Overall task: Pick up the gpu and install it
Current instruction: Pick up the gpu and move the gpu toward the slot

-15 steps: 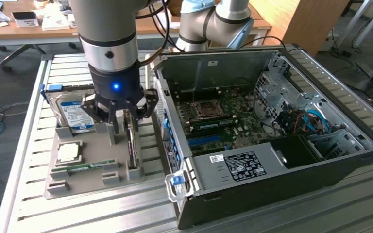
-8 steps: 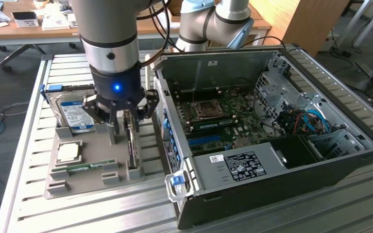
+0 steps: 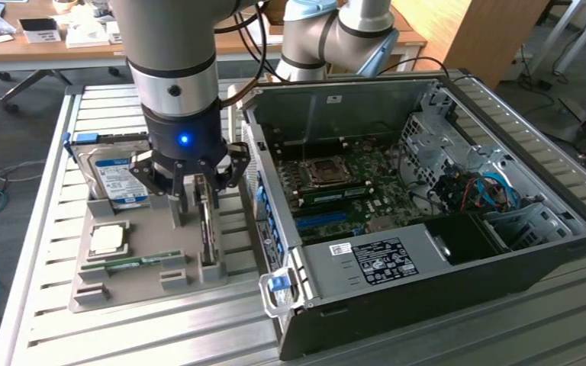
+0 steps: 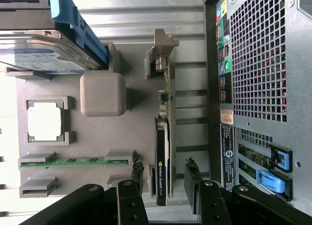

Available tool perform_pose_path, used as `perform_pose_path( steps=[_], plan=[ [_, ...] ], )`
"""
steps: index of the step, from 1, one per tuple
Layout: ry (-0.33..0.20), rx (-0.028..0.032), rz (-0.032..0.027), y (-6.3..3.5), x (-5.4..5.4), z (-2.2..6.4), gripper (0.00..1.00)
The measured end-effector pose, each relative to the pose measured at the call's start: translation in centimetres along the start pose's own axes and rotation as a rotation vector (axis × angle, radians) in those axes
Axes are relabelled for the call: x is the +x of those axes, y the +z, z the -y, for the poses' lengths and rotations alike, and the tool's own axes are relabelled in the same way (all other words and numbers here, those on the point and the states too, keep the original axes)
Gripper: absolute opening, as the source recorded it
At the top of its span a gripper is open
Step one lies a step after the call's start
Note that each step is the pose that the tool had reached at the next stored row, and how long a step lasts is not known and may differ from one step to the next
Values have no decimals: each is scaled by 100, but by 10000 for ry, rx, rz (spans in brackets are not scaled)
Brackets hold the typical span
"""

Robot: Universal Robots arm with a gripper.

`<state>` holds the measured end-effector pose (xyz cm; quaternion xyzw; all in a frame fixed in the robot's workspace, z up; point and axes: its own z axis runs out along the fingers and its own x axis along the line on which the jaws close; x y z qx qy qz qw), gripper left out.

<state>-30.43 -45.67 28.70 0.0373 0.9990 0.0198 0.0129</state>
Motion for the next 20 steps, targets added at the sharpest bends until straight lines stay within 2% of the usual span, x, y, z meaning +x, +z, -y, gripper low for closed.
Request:
perform_pose_path(
  steps=[8,20],
  plan=[
    [0,-3,3,8,0,0,47],
    [0,1,0,141,3,6,47]
  ],
)
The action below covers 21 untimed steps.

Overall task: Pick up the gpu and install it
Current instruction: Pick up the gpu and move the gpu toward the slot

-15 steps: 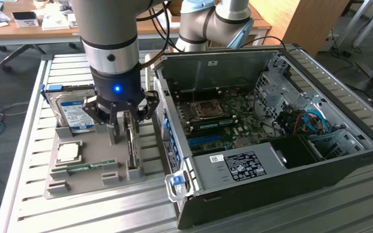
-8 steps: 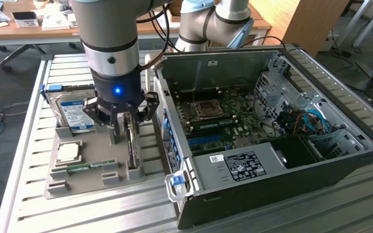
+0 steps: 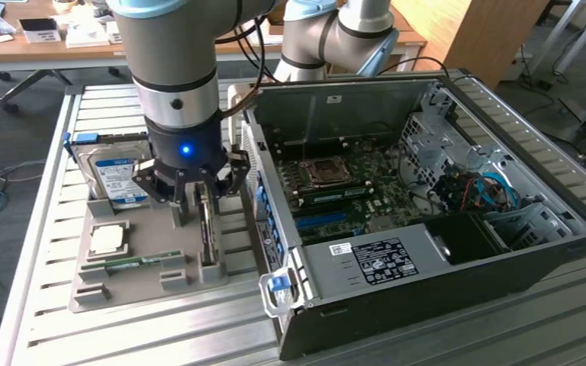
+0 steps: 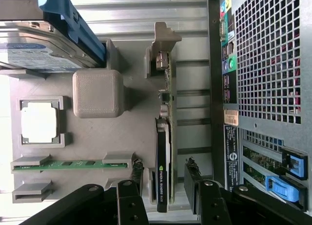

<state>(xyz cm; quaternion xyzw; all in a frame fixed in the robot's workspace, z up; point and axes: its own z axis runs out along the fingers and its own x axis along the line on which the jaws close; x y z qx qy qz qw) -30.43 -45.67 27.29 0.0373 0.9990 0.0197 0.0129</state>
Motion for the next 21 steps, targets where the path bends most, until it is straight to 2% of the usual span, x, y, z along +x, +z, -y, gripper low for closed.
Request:
perform_pose_path(
  steps=[14,21],
  plan=[
    [0,1,0,185,4,8,47],
    [0,2,-2,215,5,9,47]
  ],
)
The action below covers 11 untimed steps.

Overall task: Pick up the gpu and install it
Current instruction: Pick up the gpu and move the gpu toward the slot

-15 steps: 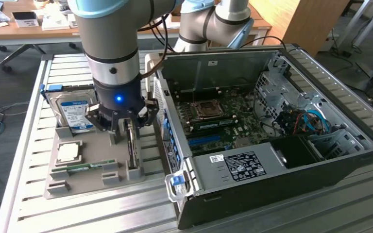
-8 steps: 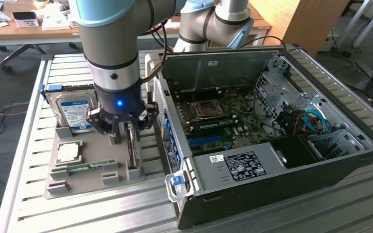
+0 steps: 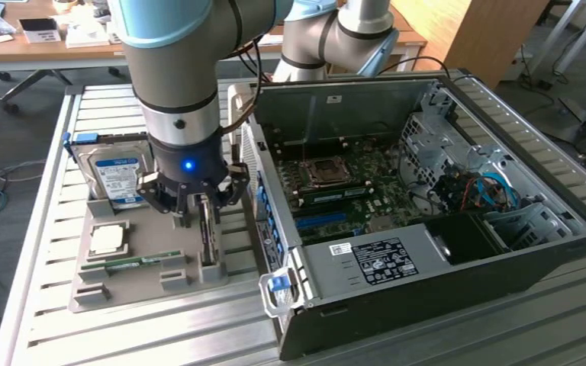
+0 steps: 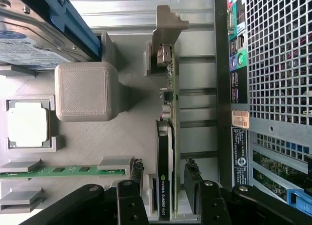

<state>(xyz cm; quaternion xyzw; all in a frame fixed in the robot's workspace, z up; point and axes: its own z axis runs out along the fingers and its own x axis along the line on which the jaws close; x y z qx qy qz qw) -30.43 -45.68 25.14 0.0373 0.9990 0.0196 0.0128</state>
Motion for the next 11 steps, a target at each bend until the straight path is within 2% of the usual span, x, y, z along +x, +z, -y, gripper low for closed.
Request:
perform_pose_path(
  steps=[7,11],
  plan=[
    [1,-3,3,7,-26,-3,47],
    [0,-2,1,43,-28,-1,47]
  ],
)
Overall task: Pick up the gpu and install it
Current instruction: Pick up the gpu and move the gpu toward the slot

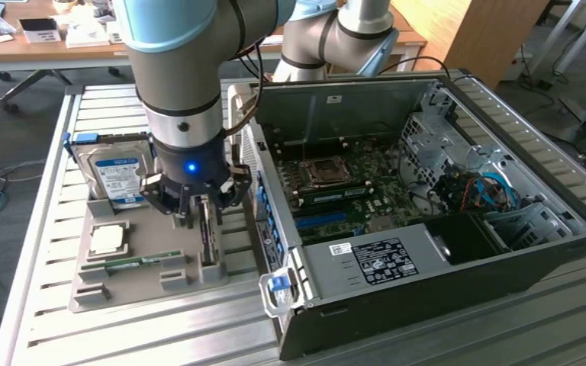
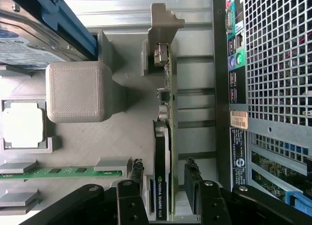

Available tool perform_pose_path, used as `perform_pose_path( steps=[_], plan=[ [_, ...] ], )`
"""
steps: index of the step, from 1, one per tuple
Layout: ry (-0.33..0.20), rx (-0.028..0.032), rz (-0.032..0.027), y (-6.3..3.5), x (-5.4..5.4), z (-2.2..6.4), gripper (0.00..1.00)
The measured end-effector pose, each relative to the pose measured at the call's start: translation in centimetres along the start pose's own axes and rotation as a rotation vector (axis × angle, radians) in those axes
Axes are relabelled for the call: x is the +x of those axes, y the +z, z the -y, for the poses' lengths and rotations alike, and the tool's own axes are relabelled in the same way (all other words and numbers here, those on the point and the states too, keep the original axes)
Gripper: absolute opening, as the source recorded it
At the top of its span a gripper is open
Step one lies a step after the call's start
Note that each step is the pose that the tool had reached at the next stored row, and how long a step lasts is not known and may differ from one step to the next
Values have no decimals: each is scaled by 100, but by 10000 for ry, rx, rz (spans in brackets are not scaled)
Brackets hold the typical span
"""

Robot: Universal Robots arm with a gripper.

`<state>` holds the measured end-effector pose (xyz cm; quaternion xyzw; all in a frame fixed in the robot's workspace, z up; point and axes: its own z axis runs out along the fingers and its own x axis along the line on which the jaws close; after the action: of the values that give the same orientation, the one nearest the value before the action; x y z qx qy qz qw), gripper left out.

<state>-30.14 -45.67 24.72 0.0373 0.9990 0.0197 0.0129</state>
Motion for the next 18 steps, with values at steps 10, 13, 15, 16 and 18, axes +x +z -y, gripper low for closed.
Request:
perform_pose_path(
  steps=[10,13,15,16,18],
  plan=[
    [0,1,0,109,3,5,47],
    [0,2,-1,109,3,5,47],
    [0,-1,1,112,2,3,47],
    [0,-2,3,114,2,-1,47],
    [0,1,0,114,2,-8,47]
  ],
)
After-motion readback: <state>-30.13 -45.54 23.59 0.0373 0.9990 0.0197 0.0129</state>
